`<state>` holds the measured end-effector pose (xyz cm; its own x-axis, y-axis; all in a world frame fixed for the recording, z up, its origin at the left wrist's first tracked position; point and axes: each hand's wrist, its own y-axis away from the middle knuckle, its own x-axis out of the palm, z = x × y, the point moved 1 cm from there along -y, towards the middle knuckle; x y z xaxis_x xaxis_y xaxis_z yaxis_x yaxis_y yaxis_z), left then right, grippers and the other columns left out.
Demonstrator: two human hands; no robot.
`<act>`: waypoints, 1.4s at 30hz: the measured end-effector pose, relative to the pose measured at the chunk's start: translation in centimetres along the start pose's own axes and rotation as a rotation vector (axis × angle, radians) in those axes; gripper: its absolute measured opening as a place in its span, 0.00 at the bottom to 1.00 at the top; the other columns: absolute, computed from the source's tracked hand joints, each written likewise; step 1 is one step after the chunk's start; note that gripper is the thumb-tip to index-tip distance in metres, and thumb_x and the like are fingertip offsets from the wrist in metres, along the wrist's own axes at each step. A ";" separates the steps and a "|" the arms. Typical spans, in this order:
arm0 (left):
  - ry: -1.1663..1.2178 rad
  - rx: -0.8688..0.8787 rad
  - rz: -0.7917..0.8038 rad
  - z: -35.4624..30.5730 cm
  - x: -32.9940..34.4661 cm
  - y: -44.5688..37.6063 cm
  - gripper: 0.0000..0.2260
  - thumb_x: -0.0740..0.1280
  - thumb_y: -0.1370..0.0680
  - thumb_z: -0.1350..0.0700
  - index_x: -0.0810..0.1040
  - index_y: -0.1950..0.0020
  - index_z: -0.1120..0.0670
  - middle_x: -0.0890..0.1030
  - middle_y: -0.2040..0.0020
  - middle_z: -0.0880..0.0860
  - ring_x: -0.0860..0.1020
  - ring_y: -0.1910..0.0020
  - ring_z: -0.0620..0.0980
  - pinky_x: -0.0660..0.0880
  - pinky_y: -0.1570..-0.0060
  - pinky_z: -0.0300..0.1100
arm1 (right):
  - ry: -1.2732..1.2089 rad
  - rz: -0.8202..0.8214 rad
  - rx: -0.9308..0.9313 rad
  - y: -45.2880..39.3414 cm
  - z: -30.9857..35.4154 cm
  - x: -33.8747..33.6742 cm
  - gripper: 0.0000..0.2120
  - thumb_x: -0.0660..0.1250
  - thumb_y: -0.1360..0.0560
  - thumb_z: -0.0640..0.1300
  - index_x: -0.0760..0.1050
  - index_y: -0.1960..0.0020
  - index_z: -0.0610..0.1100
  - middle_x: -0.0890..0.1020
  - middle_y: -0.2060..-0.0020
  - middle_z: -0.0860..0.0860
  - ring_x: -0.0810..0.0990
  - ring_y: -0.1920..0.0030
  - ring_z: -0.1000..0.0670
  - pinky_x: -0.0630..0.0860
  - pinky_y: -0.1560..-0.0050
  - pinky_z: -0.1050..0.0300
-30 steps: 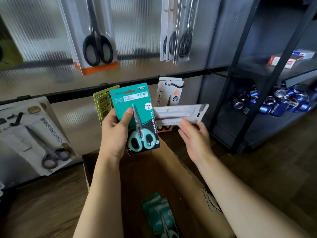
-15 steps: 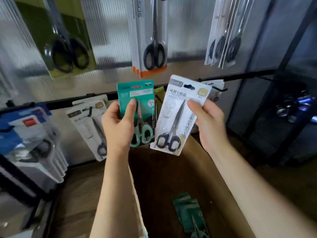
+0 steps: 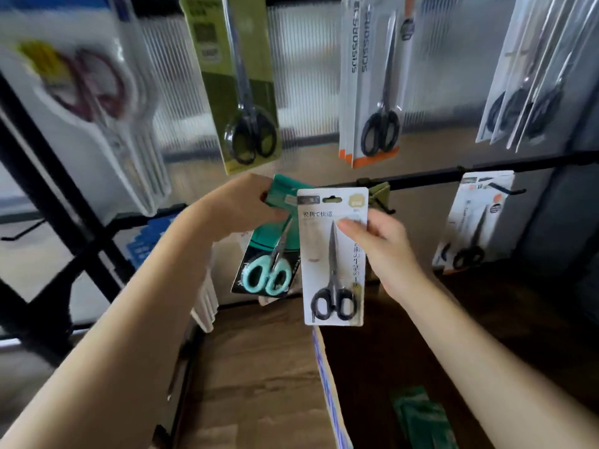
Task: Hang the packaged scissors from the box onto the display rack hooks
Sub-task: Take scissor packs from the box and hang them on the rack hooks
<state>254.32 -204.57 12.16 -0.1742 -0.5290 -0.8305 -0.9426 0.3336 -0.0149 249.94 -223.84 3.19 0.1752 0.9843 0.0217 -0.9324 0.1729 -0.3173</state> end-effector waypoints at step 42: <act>0.141 -0.209 0.287 4.1 -2.9 3.5 0.06 0.72 0.29 0.63 0.81 0.54 0.57 0.85 0.56 0.52 0.84 0.54 0.50 0.81 0.53 0.45 | 0.391 0.077 0.230 -2.9 -5.1 6.3 0.13 0.67 0.25 0.50 0.75 0.43 0.47 0.80 0.50 0.55 0.79 0.49 0.52 0.71 0.60 0.63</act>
<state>252.68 -198.65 12.25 -0.4636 -0.5443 -0.6991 -0.8849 0.3252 0.3336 255.33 -218.33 -0.62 0.1674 0.9150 -0.3671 -0.9856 0.1464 -0.0846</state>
